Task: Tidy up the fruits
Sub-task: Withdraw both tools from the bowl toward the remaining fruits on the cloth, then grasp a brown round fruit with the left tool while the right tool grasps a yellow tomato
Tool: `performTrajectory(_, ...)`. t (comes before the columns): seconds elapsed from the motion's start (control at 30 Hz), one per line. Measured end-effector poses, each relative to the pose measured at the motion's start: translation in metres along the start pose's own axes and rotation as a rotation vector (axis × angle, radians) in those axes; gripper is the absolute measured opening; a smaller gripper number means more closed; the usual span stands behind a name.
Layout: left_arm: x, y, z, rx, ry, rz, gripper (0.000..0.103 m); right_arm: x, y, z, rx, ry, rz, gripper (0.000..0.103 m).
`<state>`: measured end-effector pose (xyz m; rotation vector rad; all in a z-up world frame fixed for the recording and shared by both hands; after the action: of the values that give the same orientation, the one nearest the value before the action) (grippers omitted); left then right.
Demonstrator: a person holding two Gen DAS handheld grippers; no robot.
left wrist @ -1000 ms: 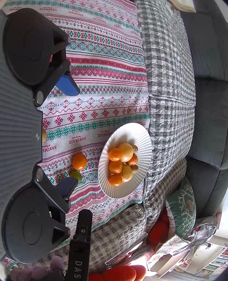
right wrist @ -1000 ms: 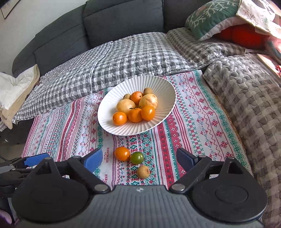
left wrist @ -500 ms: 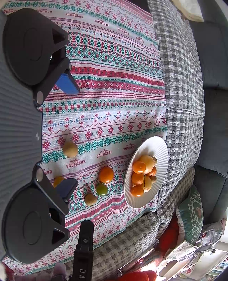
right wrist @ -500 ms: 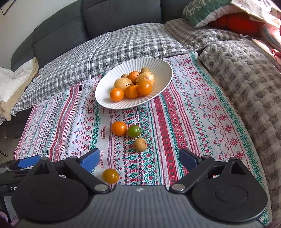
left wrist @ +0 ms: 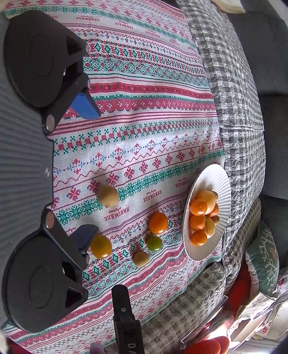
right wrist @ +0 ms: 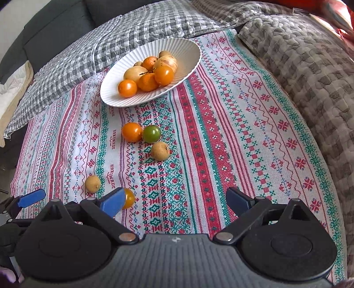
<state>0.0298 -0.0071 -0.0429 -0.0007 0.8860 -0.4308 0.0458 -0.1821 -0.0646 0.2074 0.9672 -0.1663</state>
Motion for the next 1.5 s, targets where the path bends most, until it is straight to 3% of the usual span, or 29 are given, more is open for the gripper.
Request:
performTrajectory(0.13, 0.009, -0.007, 0.001, 0.083, -0.024, 0.005, 0.083, 0.002, 0.007, -0.001, -0.004, 0.026, 0.052, 0.095)
performTrajectory(0.2, 0.016, -0.008, 0.001, 0.098, -0.017, -0.004, 0.071, 0.002, 0.011, -0.001, -0.012, 0.026, 0.053, 0.094)
performTrajectory(0.33, 0.030, -0.013, -0.001, 0.137, -0.012, -0.015, 0.058, 0.005, 0.014, 0.000, -0.019, 0.032, 0.046, 0.093)
performTrajectory(0.43, 0.036, -0.013, 0.000, 0.137, -0.004, -0.010, 0.042, 0.007, 0.013, -0.001, -0.017, 0.038, 0.036, 0.093)
performTrajectory(0.57, 0.038, -0.011, 0.002, 0.117, 0.002, -0.025, 0.013, 0.009, 0.010, -0.001, -0.005, 0.046, 0.032, 0.092)
performTrajectory(0.83, 0.025, -0.013, 0.007, 0.100, -0.015, -0.033, 0.013, 0.009, 0.012, -0.002, 0.013, 0.057, 0.049, 0.088)
performTrajectory(1.1, 0.013, -0.004, 0.005, 0.050, 0.011, -0.015, 0.013, 0.016, 0.023, -0.002, 0.038, 0.090, 0.119, 0.080)
performTrajectory(1.3, 0.012, 0.001, 0.004, 0.025, 0.037, -0.009, 0.013, 0.024, 0.039, -0.002, 0.020, 0.108, 0.159, 0.062)
performTrajectory(1.5, 0.012, 0.003, 0.004, 0.014, 0.050, -0.007, 0.013, 0.028, 0.050, -0.003, -0.047, 0.096, 0.119, 0.049)
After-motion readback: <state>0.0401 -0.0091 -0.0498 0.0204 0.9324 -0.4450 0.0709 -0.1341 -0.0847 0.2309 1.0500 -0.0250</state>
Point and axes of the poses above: each gripper's, at about its wrist camera, not at the fingertips, and x roughly the way its jaws point, y to its left, z to its top, the point moved 1 cm from there along x, roughly the way its jaws point, and after that the axes turned 12 degrees about -z, right-handed, at the moved point
